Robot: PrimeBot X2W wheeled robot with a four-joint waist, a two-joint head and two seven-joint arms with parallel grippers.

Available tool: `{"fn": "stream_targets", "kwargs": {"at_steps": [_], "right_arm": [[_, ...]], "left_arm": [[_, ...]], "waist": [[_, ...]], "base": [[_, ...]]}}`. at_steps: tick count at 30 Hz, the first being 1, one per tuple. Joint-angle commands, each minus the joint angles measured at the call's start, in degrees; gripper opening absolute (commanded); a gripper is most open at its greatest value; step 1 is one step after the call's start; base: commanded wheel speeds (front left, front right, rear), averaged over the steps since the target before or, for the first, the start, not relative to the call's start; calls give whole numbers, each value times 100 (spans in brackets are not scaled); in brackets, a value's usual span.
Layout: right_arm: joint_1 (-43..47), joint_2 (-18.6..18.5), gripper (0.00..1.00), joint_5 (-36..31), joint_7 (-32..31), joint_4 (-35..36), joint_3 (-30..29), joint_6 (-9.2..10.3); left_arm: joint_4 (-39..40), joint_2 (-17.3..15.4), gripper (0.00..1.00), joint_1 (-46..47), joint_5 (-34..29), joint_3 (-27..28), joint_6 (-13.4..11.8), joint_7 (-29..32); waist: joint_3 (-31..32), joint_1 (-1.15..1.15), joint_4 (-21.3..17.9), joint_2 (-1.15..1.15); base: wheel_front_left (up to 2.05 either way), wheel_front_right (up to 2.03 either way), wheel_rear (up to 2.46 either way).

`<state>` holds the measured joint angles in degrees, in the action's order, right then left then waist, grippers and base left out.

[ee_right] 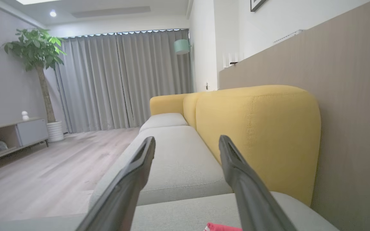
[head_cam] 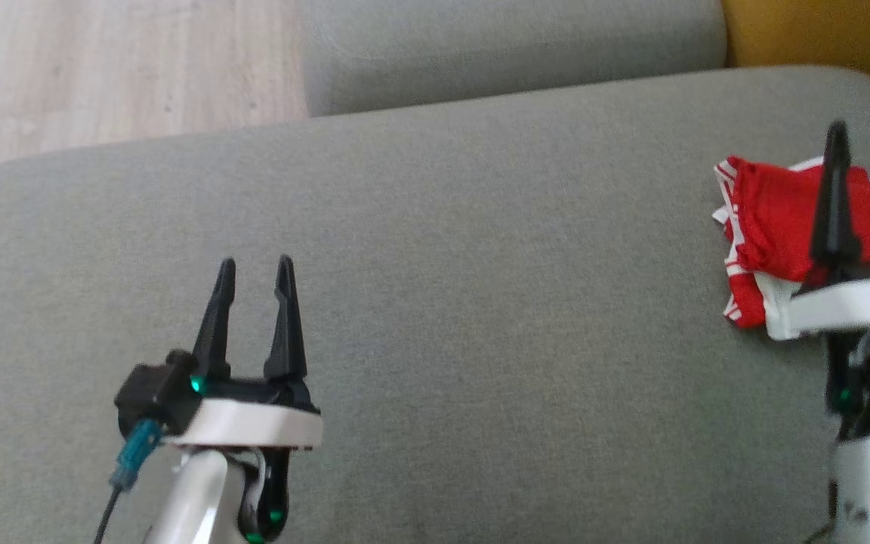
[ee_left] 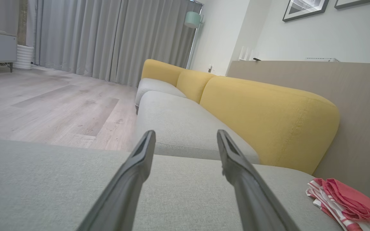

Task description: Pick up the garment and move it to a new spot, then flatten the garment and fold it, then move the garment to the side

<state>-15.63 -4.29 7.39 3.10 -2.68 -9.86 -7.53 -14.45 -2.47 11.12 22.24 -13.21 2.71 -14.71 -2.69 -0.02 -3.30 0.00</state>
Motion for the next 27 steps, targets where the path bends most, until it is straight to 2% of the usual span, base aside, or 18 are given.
{"fn": "stream_targets", "kwargs": {"at_steps": [1, 5, 11, 15, 27], "right_arm": [[-84, -4, 100, 74, 78, 232, 119, 4], [460, 128, 100, 364, 456, 53, 281, 4], [1157, 139, 100, 747, 1105, -721, 606, 4], [1263, 140, 100, 831, 1179, -942, 710, 4], [1176, 141, 100, 675, 1188, -871, 745, 4]], "left_arm": [[203, -41, 100, 87, 14, 144, -25, -29], [374, -41, 100, -147, 112, 165, -24, -29], [392, -41, 100, -388, 60, 203, -11, -29], [206, -41, 100, -508, 145, 203, -66, -29], [330, -41, 100, -582, 392, 399, -120, -29]], "waist": [[148, 2, 117, 0], [259, 2, 228, 0], [323, 2, 338, 0], [335, 2, 334, 0], [360, 2, 274, 0]], "base": [[0, 0, 0], [0, 0, 0], [0, 0, 0], [0, 0, 0], [0, 0, 0]]}}
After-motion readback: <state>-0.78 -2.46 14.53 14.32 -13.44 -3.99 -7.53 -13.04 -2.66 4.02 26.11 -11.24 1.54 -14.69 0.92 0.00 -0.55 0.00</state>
